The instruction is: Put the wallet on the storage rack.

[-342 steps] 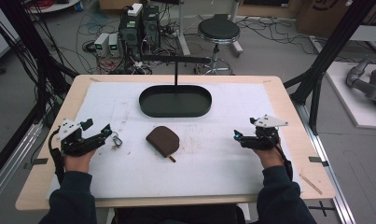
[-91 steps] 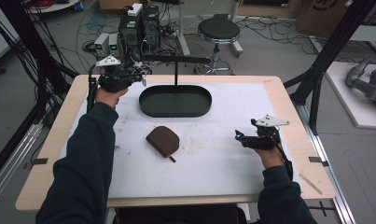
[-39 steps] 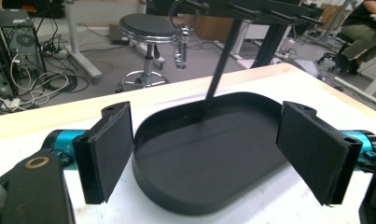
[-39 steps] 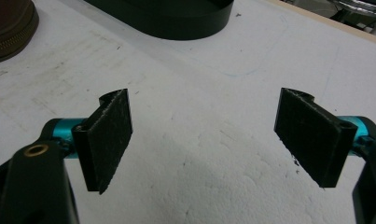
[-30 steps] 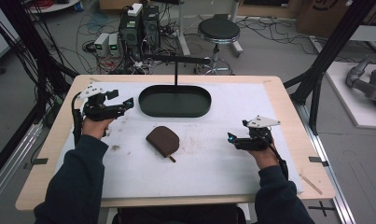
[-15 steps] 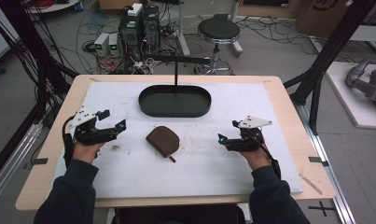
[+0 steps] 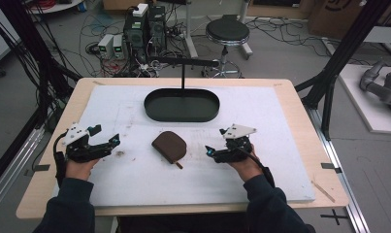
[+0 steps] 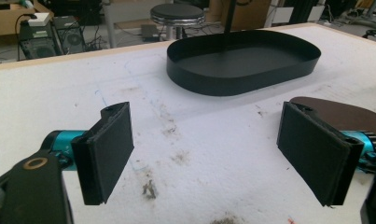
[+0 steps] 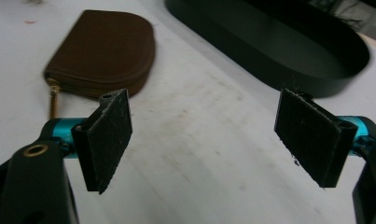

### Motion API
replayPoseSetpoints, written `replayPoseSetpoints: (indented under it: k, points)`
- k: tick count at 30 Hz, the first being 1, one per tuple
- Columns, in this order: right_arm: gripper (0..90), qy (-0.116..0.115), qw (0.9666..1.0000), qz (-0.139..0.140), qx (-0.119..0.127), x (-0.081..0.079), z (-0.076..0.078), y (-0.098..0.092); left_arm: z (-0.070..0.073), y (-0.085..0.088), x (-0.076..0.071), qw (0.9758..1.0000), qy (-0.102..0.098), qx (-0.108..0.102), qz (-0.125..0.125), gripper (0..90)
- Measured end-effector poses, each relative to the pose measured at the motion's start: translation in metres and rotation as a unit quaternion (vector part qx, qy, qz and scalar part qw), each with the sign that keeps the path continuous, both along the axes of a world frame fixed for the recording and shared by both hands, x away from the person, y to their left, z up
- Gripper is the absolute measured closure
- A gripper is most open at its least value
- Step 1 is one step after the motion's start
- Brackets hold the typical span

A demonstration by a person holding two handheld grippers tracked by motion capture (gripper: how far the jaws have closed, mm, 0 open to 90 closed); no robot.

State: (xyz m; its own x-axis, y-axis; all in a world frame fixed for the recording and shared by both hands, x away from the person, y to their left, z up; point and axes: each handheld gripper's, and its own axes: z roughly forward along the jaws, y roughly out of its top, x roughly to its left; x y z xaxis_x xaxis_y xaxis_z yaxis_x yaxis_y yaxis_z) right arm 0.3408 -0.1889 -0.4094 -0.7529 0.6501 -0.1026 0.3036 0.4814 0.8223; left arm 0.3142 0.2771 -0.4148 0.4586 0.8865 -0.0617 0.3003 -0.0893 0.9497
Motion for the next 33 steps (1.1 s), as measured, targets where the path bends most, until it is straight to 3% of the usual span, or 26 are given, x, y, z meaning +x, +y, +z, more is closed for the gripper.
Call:
replayPoseSetpoints:
  k: [3, 4, 10, 15, 16, 17, 21, 23, 24, 26, 27, 28, 31, 33]
  points:
    - [19.3, 0.008, 0.9998, 0.018, -0.005, 0.002, -0.006, 0.019, -0.002, 0.0, 0.0, 0.9999, 0.003, 0.006, 0.008, 18.4]
    - [19.4, 0.008, 0.9995, 0.027, -0.01, 0.003, -0.01, 0.034, -0.002, 0.001, 0.0, 1.0, 0.0, 0.006, 0.007, 18.4]
    - [19.3, 0.002, 0.9989, 0.046, -0.008, 0.003, -0.011, 0.067, -0.002, 0.007, -0.001, 0.9999, -0.005, 0.0, 0.016, 18.5]
    - [19.3, -0.014, 0.9969, 0.071, -0.03, 0.001, -0.012, 0.104, -0.005, 0.011, 0.0, 0.9998, 0.001, -0.004, 0.019, 18.7]
    - [19.3, -0.014, 0.9969, 0.071, -0.03, 0.001, -0.012, 0.104, -0.005, 0.01, 0.0, 0.9998, 0.002, -0.004, 0.019, 18.7]
    - [19.3, -0.009, 0.9959, 0.081, -0.039, 0.001, -0.015, 0.117, -0.005, 0.01, 0.0, 0.9998, 0.002, -0.004, 0.019, 18.7]
    - [19.3, -0.013, 0.9943, 0.088, -0.059, 0.001, -0.021, 0.131, -0.006, 0.012, 0.001, 0.9997, 0.004, -0.004, 0.023, 18.7]
    - [19.2, -0.017, 0.9906, 0.1, -0.091, 0.003, -0.029, 0.142, -0.007, 0.013, 0.001, 0.9997, 0.006, -0.005, 0.025, 19.1]
    - [19.2, -0.017, 0.9906, 0.1, -0.091, 0.003, -0.029, 0.142, -0.008, 0.013, 0.001, 0.9997, 0.007, -0.004, 0.025, 19.1]
    - [22.0, -0.051, 0.9831, 0.11, -0.137, 0.002, -0.034, 0.147, -0.008, 0.013, 0.001, 0.9996, 0.011, -0.007, 0.026, 19.2]
    - [22.0, -0.051, 0.9831, 0.11, -0.137, 0.002, -0.034, 0.147, -0.009, 0.013, 0.002, 0.9996, 0.011, -0.006, 0.025, 19.2]
    - [24.3, -0.06, 0.9806, 0.109, -0.151, 0.001, -0.034, 0.147, -0.009, 0.013, 0.002, 0.9996, 0.011, -0.005, 0.024, 19.4]
    - [26.9, -0.061, 0.9797, 0.107, -0.159, 0.0, -0.033, 0.147, -0.009, 0.012, 0.002, 0.9996, 0.012, -0.005, 0.024, 19.4]
    - [31.5, -0.055, 0.9813, 0.099, -0.156, -0.002, -0.032, 0.146, -0.01, 0.012, 0.002, 0.9996, 0.014, -0.003, 0.025, 19.4]
